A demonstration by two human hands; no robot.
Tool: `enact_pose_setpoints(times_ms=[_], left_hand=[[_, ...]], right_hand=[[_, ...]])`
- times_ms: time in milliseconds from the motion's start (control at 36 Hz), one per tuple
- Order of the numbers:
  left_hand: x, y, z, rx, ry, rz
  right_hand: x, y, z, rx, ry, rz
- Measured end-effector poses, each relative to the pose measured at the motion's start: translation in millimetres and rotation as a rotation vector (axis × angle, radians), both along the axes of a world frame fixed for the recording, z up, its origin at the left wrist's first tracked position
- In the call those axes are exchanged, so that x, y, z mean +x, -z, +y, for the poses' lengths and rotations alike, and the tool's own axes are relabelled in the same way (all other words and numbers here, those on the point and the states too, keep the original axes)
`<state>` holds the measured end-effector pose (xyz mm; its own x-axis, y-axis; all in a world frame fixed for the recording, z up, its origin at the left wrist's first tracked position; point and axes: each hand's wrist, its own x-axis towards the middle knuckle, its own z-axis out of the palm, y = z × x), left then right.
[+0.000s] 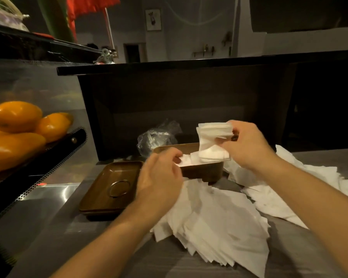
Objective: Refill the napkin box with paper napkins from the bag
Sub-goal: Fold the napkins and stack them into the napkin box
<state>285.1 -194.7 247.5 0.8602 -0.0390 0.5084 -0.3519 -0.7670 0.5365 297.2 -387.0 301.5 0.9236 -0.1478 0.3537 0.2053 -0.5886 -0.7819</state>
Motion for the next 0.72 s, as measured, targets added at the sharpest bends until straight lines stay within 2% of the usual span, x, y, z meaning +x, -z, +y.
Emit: enact_pose_setpoints(times_ms=[56, 111, 222, 333, 583, 722], left_hand=[[21.9, -2.6, 13.0, 0.016, -0.153, -0.009], [39.9, -3.2, 22.1, 0.017, -0.199, 0.045], [58.5, 0.6, 32.2, 0.022, -0.133, 0.128], [61.1, 3.7, 35.7, -0.180, -0.061, 0.181], [58.4, 9.9, 43.8, -0.294, -0.025, 0.109], [54.9, 8.5, 43.9, -0.227, -0.029, 0.117]], right_hand=[[14.3, -5.0, 1.5, 0.002, -0.032, 0.136], [28.9, -7.2, 8.7, 0.014, -0.068, 0.256], [52.9, -7.4, 29.9, 0.092, -0.099, 0.353], [71.5, -2.8, 51.8, 0.114, -0.091, 0.442], [91.8, 3.4, 89.3, -0.121, -0.090, 0.796], [99.3, 9.1, 99.8, -0.276, -0.094, 0.796]])
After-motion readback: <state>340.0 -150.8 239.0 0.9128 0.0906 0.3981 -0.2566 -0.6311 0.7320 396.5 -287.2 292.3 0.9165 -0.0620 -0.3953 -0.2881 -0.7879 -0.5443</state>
